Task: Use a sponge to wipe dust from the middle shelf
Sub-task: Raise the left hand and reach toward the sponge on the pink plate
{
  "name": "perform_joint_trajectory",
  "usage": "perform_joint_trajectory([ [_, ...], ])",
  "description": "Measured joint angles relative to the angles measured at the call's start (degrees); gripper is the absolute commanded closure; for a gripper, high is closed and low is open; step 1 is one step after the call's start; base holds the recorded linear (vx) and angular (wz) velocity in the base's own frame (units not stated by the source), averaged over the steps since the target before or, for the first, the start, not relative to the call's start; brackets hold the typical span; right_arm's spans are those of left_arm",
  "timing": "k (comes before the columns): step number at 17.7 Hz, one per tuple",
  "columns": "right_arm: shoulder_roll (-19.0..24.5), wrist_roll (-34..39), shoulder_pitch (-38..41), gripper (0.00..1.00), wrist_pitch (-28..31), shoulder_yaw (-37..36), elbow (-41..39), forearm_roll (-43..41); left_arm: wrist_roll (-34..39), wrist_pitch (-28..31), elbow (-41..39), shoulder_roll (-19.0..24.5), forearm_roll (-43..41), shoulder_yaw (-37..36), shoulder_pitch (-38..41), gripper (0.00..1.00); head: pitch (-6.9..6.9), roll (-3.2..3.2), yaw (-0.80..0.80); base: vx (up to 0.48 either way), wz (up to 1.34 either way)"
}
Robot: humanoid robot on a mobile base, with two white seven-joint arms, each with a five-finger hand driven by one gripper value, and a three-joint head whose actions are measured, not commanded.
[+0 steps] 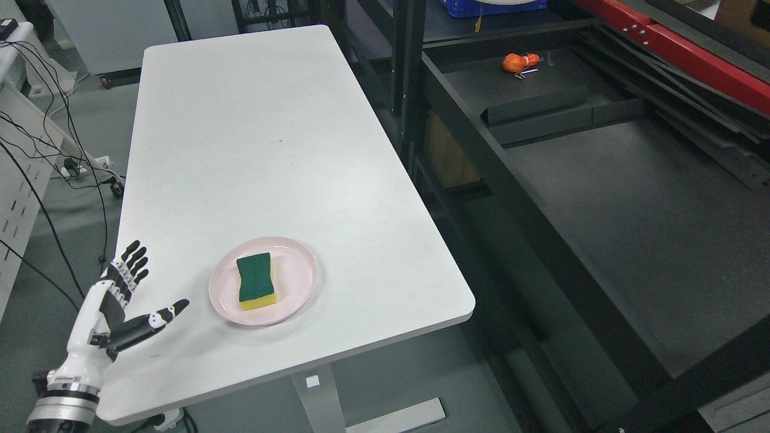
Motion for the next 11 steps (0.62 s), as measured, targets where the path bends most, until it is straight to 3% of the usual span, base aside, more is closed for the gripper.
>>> perform_joint_trajectory([
  [11,0.00,0.01,-0.01,0.00,0.00,0.00,0.00,0.00,-22.09,-22.71,8.33,10.69,-35.82,-2.96,-15.07,0.02,0.00,0.00,0.00,0.000,0.00],
])
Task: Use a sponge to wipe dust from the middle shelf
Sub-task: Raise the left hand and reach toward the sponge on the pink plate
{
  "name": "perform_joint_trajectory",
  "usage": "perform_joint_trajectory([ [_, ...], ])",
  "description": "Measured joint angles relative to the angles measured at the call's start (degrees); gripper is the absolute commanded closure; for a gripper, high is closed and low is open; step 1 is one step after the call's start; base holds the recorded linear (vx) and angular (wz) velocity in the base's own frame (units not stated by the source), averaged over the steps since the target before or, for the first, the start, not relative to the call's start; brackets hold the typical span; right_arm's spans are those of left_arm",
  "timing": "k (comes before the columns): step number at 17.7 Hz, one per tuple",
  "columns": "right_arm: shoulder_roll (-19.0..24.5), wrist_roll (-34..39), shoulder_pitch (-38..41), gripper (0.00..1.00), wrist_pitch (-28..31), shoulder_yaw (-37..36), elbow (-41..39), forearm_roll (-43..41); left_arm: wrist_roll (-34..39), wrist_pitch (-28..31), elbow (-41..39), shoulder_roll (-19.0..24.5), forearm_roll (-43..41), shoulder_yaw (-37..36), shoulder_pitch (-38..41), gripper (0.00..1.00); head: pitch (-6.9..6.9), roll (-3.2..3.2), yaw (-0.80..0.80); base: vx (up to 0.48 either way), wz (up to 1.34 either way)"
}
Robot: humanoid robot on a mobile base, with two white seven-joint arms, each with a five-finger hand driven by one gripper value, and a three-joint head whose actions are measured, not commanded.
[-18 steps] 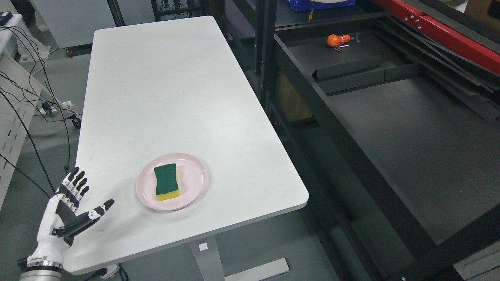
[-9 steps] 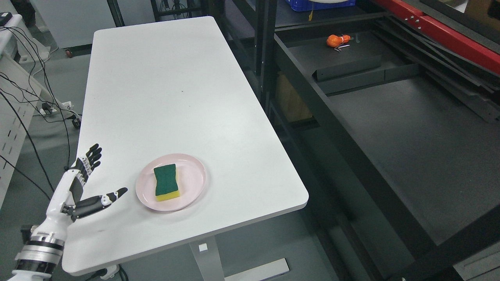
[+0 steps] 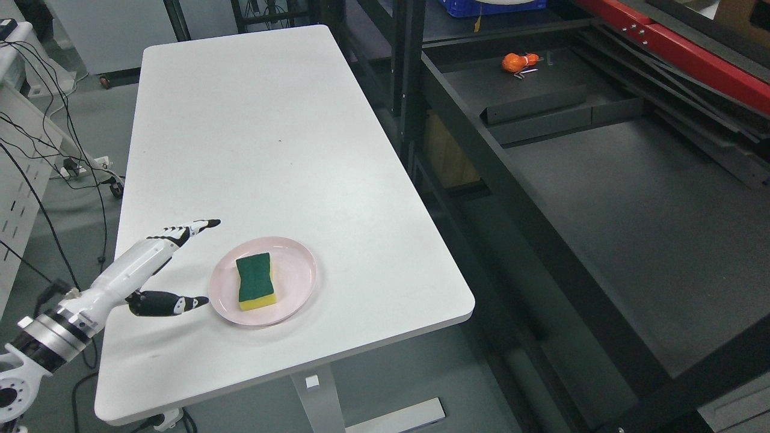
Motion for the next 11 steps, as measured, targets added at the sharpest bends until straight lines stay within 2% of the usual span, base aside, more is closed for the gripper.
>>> perform_joint_trajectory([
  [5,0.00,-0.02,0.01,0.00,0.00,0.00,0.00,0.00,-3.61,-7.81,4.26,4.87,-12.57,-3.02,-7.05,0.02,0.00,0.00,0.00,0.000,0.00],
  [11,0.00,-0.03,0.01,0.00,0.00,0.00,0.00,0.00,-4.82,-9.58,9.07,8.37,-19.96,-7.44,-16.31,0.03,0.00,0.00,0.00,0.000,0.00],
])
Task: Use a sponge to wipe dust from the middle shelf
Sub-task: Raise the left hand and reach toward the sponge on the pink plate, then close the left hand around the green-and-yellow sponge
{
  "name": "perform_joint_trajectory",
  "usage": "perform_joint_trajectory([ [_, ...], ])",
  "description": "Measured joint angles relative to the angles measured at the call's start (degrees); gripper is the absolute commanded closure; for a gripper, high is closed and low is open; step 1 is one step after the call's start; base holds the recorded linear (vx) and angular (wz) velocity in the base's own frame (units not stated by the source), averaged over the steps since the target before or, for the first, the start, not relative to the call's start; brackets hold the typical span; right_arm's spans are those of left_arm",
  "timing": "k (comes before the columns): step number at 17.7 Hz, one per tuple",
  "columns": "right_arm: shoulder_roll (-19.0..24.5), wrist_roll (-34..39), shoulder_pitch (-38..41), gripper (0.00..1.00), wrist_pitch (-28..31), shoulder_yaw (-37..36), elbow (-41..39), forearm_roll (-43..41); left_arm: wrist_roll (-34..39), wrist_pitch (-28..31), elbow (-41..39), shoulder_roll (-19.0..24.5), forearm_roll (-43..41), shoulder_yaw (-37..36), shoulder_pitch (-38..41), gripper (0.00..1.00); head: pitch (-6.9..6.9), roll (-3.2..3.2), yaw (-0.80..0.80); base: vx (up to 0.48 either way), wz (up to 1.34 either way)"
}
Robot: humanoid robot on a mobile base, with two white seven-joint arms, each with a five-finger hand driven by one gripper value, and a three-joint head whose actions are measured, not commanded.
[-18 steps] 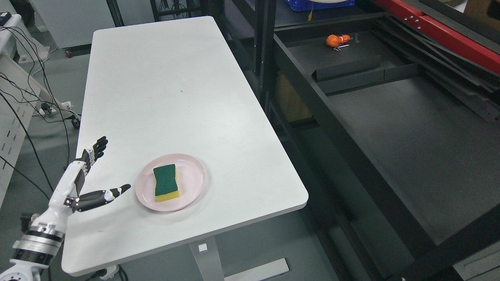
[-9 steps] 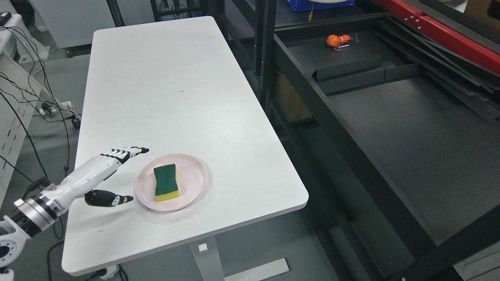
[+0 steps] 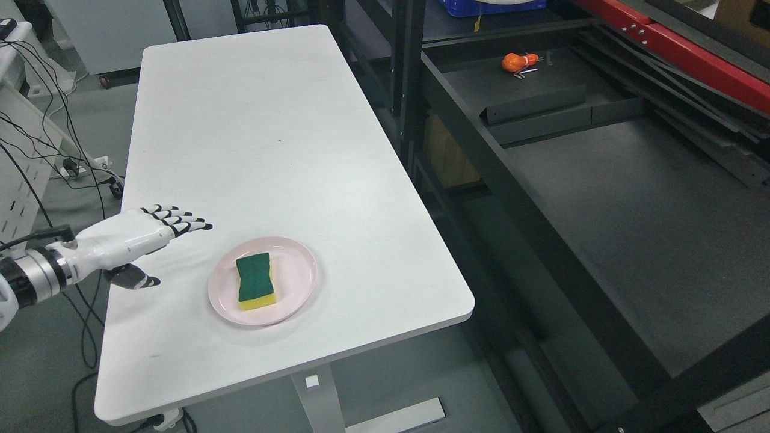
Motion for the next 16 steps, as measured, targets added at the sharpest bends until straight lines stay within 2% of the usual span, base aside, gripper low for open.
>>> perform_joint_trajectory([
  [7,0.00,-0.04,0.01,0.00,0.00,0.00,0.00,0.00,-0.09,-1.75,3.01,0.30,-2.54,-6.43,-6.24,0.06,0.00,0.00,0.00,0.000,0.00],
  [16,0.00,-0.08,-0.02,0.00,0.00,0.00,0.00,0.00,0.18,-1.87,4.90,-5.62,-4.88,-12.73,-7.63,0.09,0.00,0.00,0.00,0.000,0.00],
])
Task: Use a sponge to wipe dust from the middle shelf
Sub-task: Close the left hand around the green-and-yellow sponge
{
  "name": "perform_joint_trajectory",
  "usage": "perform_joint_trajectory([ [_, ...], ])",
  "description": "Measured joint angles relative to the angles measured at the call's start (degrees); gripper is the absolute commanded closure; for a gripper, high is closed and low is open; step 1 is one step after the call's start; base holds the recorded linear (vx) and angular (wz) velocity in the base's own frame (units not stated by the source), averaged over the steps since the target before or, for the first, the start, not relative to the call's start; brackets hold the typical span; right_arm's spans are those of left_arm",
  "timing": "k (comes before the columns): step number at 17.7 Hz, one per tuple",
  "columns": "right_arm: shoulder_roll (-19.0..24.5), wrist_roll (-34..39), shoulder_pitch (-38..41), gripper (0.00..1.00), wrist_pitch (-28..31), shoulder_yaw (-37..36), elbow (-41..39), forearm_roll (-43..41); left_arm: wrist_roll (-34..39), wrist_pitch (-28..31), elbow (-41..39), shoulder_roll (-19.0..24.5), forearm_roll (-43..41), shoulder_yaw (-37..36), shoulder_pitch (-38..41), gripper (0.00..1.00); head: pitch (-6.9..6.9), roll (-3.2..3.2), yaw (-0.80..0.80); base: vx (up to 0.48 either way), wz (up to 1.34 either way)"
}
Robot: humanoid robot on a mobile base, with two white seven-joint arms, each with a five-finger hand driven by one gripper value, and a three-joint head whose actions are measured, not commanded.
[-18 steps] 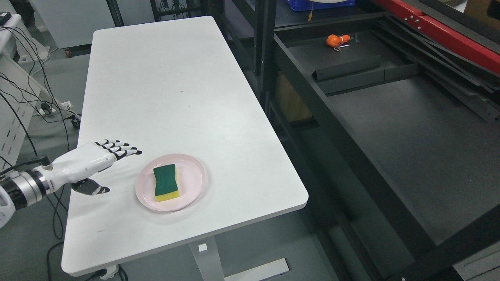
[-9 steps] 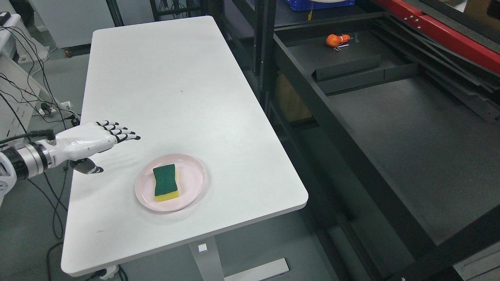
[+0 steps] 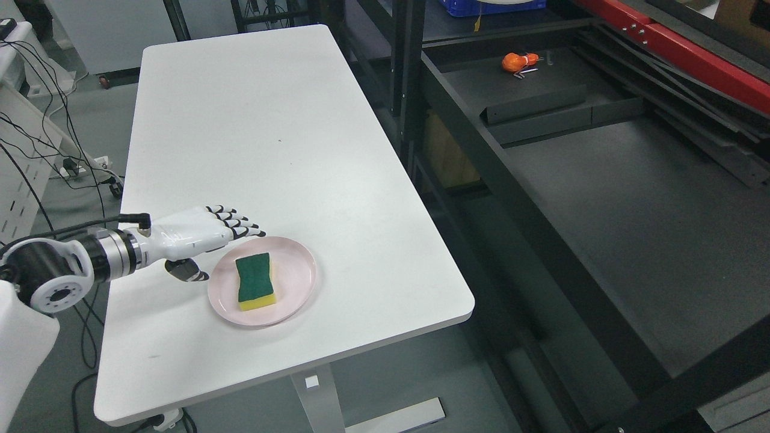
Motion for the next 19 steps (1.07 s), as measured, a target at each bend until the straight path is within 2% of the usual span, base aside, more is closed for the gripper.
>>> perform_joint_trajectory([
  [7,0.00,0.00,0.01,0.00,0.00,0.00,0.00,0.00,0.04,-0.27,1.65,-3.80,-3.57,-2.54,0.00,0.12,0.00,0.00,0.00,0.000,0.00],
  [11,0.00,0.00,0.03,0.00,0.00,0.00,0.00,0.00,-0.03,-0.03,2.29,-4.91,-4.40,-3.56,0.13,0.22,0.00,0.00,0.00,0.000,0.00],
  [19,0.00,0.00,0.03,0.00,0.00,0.00,0.00,0.00,-1.38,0.21,3.11,-5.99,-4.89,-4.74,0.31,0.33,0.00,0.00,0.00,0.000,0.00],
])
